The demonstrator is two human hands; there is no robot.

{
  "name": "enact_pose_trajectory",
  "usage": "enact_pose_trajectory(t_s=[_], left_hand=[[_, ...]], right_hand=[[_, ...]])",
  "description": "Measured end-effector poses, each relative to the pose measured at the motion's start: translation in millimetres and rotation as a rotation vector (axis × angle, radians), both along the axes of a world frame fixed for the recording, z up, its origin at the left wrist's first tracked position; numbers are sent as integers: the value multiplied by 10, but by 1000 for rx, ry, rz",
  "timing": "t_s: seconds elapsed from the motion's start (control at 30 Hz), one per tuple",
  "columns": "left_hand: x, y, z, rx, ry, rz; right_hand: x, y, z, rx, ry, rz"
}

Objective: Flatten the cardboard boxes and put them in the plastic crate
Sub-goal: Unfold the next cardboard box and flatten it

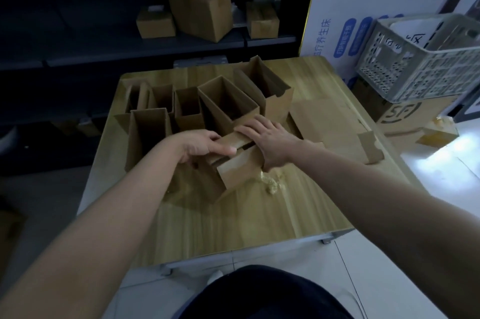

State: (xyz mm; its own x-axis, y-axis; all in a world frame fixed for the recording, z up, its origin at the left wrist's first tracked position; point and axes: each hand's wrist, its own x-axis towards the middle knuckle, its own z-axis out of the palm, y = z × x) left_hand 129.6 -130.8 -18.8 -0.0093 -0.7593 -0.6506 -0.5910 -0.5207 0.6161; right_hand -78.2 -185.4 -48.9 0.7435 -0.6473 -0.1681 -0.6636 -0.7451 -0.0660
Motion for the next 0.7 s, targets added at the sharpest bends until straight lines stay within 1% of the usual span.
enact_pose_trajectory(t_s=[0.1, 0.17, 0.23, 0.3, 0.33, 0.37, 0.43, 0.57, 0.63, 0.7], left_hand=[[29, 34, -177, -44, -124, -18], [113, 46, -269, -97, -166, -15], [227, 50, -320, -150, -170, -3], [300, 48, -335, -187, -149, 31], [311, 42, -337, -215, -152, 45], [311, 33, -337, -251, -169, 54], [302, 27, -316, -322, -217, 68], [353, 12, -236, -428, -303, 100], [372, -1, -217, -459, -351, 143], [363, 5, -239, -451, -438, 192]], right_hand=[[147, 13, -157, 40, 26, -81], [176, -6, -200, 165, -36, -193], [166, -57, -176, 433, -208, -399], [171, -110, -122, 735, -445, -652], [196, -118, -87, 841, -527, -755], [235, -120, -59, 899, -558, -819], [333, -132, -51, 923, -537, -872], [509, -191, 11, 865, -543, -976], [565, -219, 72, 865, -557, -995], [614, -226, 123, 891, -573, -996]])
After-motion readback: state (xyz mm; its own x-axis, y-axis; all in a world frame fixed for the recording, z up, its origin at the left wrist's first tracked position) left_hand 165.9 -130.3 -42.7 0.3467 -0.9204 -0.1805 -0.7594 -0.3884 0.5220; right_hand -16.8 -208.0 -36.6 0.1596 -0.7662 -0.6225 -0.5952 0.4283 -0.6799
